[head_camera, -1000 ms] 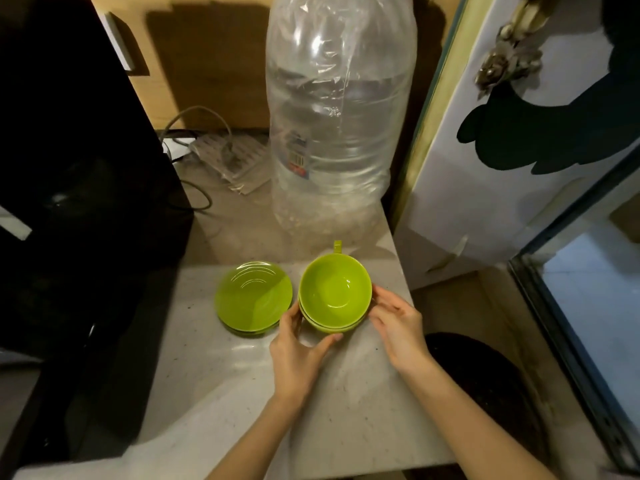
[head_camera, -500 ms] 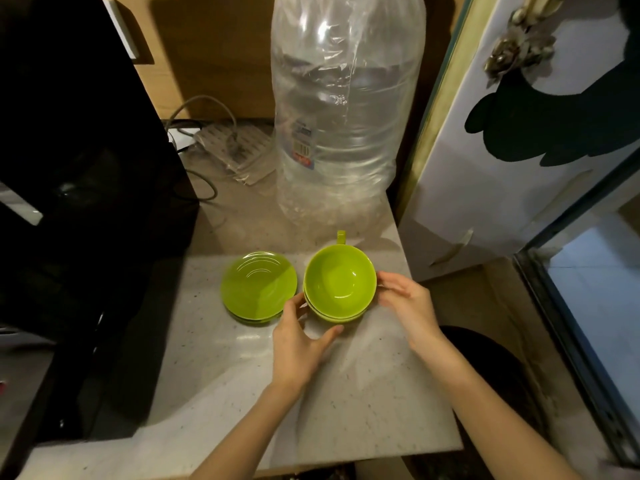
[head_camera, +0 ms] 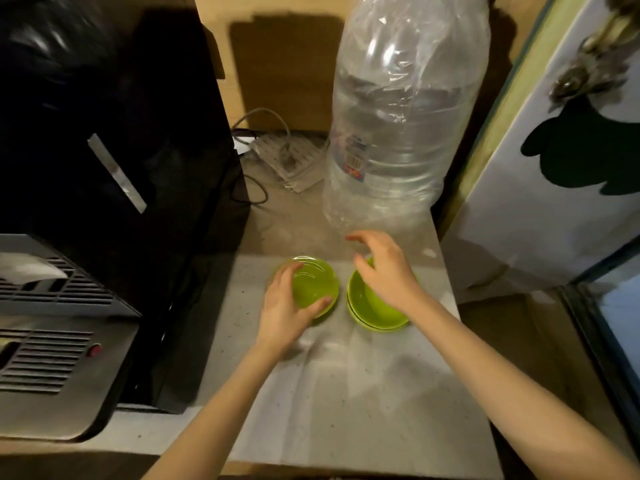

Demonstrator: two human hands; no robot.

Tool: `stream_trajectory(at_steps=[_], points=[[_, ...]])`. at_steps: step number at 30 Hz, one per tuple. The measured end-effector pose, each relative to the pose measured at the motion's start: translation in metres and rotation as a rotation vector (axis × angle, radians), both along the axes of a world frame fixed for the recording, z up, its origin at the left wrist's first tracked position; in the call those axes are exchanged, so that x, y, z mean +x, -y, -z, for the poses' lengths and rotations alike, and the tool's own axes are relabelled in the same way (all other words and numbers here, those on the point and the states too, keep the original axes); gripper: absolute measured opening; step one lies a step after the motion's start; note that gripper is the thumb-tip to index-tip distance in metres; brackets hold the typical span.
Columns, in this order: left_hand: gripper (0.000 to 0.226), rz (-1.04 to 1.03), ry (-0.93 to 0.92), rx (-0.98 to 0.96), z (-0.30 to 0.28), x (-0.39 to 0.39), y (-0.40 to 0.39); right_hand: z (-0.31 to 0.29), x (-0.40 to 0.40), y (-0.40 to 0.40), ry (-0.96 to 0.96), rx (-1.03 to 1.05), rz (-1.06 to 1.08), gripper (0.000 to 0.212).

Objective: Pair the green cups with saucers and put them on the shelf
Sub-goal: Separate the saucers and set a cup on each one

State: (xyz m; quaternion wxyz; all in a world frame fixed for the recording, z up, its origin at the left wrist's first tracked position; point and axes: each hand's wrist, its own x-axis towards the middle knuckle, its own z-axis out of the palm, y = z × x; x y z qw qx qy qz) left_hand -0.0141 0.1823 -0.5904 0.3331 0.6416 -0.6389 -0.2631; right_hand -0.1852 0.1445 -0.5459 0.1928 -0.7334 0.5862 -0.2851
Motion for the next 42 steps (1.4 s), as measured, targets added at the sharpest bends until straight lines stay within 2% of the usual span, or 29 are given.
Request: stream_trajectory(at_steps=[3, 5, 10, 15, 22, 29, 36, 42], points=[[0.102, -0.04, 0.125, 0.057, 0.015, 0.015, 0.001, 0.005, 0.024, 0.012, -0.018, 0.135, -0.182, 0.039], [0.11, -0.049, 0.124, 0.095, 0.023, 0.02, -0.001, 0.01, 0.032, 0.022, -0.093, 0.24, -0.241, 0.043], [0.117, -0.05, 0.06, 0.17, 0.036, 0.022, 0.0, 0.015, 0.045, 0.05, -0.273, 0.514, -0.239, 0.05], [0.12, -0.095, 0.05, 0.177, 0.043, 0.019, 0.0, 0.015, 0.051, 0.062, -0.323, 0.594, -0.231, 0.049], [0.116, -0.082, 0.101, 0.107, 0.038, 0.022, -0.004, 0.017, 0.048, 0.07, -0.214, 0.603, -0.185, 0.043], [0.116, -0.098, 0.068, 0.01, 0.027, 0.029, -0.007, 0.009, 0.049, 0.075, -0.095, 0.566, -0.163, 0.036], [0.116, -0.059, 0.01, -0.117, 0.011, 0.051, -0.038, 0.001, 0.049, 0.042, 0.329, 0.649, -0.084, 0.031], [0.118, 0.023, 0.061, -0.05, 0.013, 0.062, -0.076, 0.018, 0.044, -0.015, 0.435, 0.657, -0.068, 0.029]])
